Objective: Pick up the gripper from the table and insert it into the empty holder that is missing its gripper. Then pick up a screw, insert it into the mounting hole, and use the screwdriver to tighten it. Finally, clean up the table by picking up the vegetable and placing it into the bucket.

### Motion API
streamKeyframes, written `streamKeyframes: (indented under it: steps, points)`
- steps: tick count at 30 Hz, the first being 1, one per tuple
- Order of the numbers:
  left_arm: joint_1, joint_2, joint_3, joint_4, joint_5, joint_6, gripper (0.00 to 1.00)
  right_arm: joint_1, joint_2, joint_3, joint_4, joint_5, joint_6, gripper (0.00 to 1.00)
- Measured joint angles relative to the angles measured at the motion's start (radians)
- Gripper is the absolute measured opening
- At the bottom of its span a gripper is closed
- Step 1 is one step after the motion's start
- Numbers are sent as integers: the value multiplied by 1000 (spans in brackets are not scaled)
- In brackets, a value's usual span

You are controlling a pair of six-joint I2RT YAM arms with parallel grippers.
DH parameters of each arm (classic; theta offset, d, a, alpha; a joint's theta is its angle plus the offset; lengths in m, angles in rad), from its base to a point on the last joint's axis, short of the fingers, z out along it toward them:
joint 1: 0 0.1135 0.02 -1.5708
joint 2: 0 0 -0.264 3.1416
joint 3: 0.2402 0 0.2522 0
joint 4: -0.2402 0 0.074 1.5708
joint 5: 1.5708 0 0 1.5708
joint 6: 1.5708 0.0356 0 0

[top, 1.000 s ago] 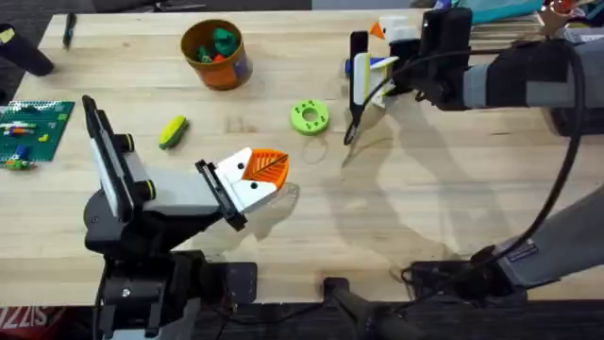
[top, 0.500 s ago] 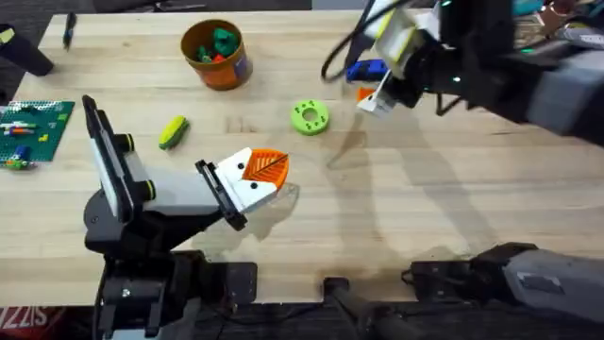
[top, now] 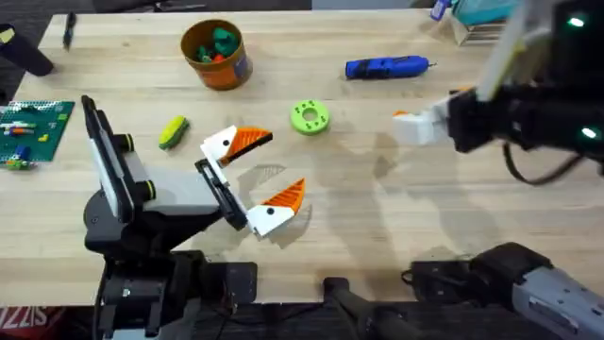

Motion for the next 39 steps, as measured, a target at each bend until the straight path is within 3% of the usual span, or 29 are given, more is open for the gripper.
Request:
streamKeyframes:
  steps: [2,6,12,19,23,28,32,39]
  points:
    - [0,0,0,16,-19,-27,985,0,-45,4,-75,0,29,994]
    - [0,0,8,-3,-114,-161,986,0,-92,48,-224,0,59,994]
    - [0,2,206,-267,-265,-227,985,0,-93,154,-319,0,76,994]
    - [0,177,578,-631,-426,-183,985,0,-93,170,-291,0,77,994]
    - [0,387,801,-852,-513,-123,985,0,-93,170,-291,0,77,994]
    - [0,697,1076,-1115,-674,-72,985,0,-93,170,-292,0,77,994]
    - [0,901,1230,-1159,-803,-56,985,0,-93,170,-293,0,77,994]
    - [0,1096,1263,-1125,-1029,-6,985,0,-93,170,-293,0,77,994]
